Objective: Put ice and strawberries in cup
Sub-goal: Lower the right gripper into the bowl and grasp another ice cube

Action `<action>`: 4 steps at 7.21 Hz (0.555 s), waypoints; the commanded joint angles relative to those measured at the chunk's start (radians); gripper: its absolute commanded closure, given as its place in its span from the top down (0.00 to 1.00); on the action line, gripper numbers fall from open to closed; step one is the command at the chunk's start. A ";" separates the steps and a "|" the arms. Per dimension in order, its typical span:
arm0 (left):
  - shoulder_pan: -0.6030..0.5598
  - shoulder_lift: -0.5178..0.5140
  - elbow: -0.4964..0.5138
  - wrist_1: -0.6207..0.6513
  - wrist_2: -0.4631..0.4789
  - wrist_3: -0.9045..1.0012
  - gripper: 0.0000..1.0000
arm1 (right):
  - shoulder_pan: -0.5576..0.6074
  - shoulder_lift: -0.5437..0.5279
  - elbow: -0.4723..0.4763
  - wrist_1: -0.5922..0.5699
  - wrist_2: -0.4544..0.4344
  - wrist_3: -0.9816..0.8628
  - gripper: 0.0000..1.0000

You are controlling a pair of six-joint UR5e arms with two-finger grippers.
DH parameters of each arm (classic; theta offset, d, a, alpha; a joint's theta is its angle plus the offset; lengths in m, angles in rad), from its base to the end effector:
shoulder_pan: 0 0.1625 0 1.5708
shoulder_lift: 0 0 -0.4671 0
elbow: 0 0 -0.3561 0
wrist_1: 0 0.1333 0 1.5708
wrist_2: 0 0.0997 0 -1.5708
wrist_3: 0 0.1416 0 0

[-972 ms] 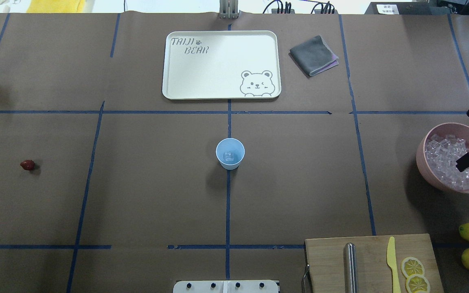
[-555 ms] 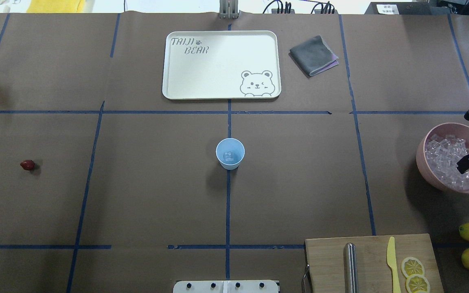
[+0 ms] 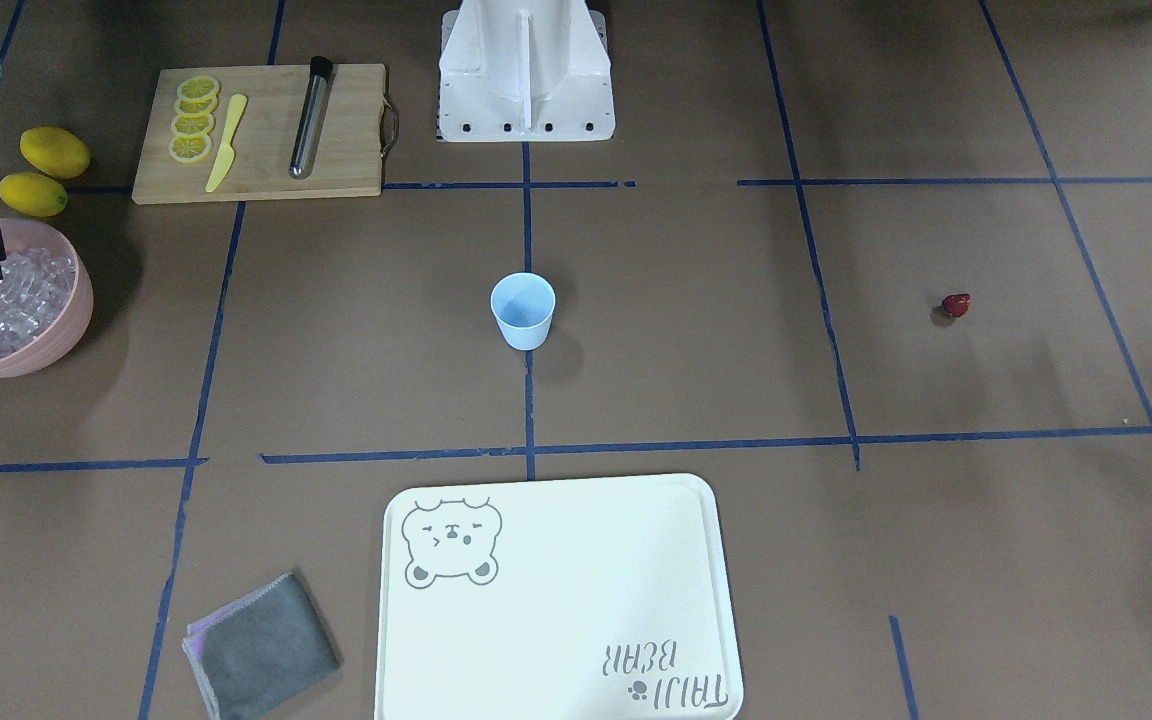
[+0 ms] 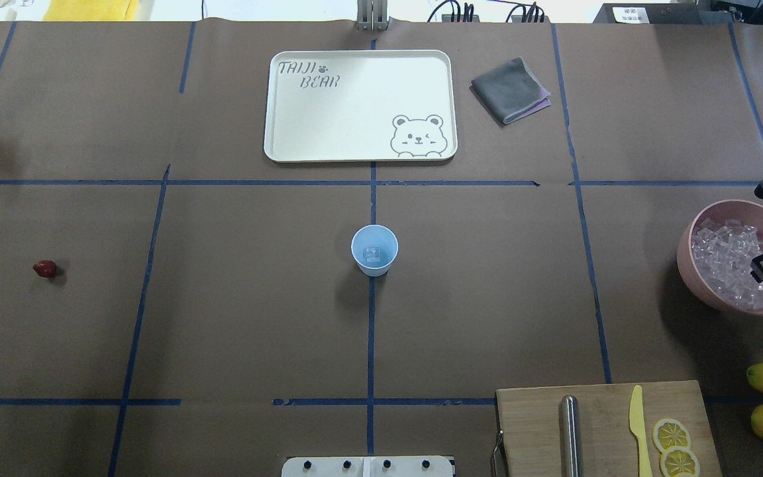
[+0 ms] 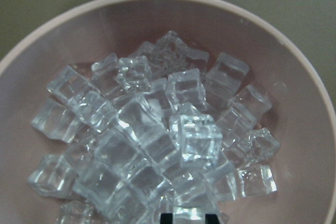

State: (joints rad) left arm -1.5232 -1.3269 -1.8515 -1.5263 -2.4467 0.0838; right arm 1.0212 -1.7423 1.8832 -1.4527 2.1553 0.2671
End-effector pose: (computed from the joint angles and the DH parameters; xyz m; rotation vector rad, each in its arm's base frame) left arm -0.0082 -0.3428 0.6941 0.0087 0.8764 0.1195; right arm -0.1616 -0.3695 0.6614 0.0001 -0.6365 -0.3486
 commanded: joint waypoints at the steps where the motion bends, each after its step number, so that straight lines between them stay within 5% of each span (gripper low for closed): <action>1: 0.000 0.000 0.000 0.000 0.000 0.001 1.00 | 0.000 0.004 0.013 -0.002 0.015 0.001 0.00; 3: 0.000 0.000 0.000 0.000 -0.002 0.001 1.00 | 0.023 0.026 0.110 -0.009 0.112 0.096 0.00; 4: 0.000 0.000 0.000 0.000 -0.005 -0.001 1.00 | 0.023 0.121 0.140 -0.008 0.115 0.324 0.00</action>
State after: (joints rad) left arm -1.5233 -1.3269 -1.8515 -1.5264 -2.4487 0.0841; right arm 1.0388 -1.6989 1.9789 -1.4603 2.2532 0.3904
